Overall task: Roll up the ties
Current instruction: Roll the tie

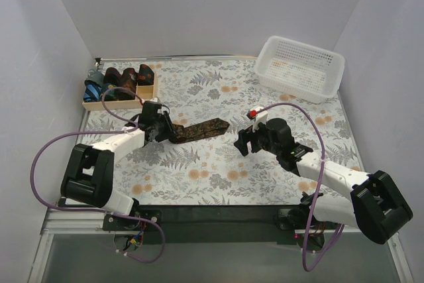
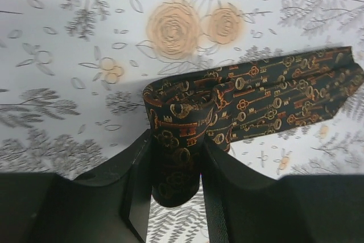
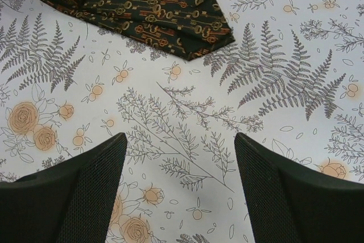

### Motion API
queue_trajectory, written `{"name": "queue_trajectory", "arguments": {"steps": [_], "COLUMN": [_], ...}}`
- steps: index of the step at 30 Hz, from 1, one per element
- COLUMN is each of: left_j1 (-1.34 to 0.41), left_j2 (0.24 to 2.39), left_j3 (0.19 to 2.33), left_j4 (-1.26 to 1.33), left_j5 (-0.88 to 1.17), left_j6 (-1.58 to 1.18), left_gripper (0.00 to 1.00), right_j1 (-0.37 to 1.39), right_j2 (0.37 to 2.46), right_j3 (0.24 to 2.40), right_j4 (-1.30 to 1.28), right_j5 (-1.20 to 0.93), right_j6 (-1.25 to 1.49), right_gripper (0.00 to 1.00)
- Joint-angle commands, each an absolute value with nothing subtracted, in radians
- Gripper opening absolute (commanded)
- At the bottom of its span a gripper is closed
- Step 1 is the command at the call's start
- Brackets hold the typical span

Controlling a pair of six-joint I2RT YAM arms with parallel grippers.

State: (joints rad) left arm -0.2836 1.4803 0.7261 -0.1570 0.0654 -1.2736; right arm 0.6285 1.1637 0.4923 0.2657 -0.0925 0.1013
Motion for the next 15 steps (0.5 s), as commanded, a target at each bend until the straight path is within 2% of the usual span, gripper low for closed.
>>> {"name": "queue_trajectory", "arguments": {"steps": [1,8,15], "left_j1": [-0.288,-0.339,-0.475], "left_j2": [1.468,1.505,1.604], "left_j3": [0.805,0.929,1.011], "left_j4": [-0.435,-0.575,-0.664], "left_j5": [-0.141,-0.388,-0.612], "left_j6": [-1.169,-1.071,-1.054], "left_gripper": [0.32,0.34,0.36], "right_j1": [0.623,0.623,0.623], "right_j2": [1.135,1.131,1.129], "right_j3": [0.476,0.476,0.474], "right_j4": [0.314,0.313,0.314], "right_j5": [-0.089,-0.081,-0.080], "right_j6": [0.092,0.091,0.092], "right_gripper": [0.70,0.70,0.70]}}
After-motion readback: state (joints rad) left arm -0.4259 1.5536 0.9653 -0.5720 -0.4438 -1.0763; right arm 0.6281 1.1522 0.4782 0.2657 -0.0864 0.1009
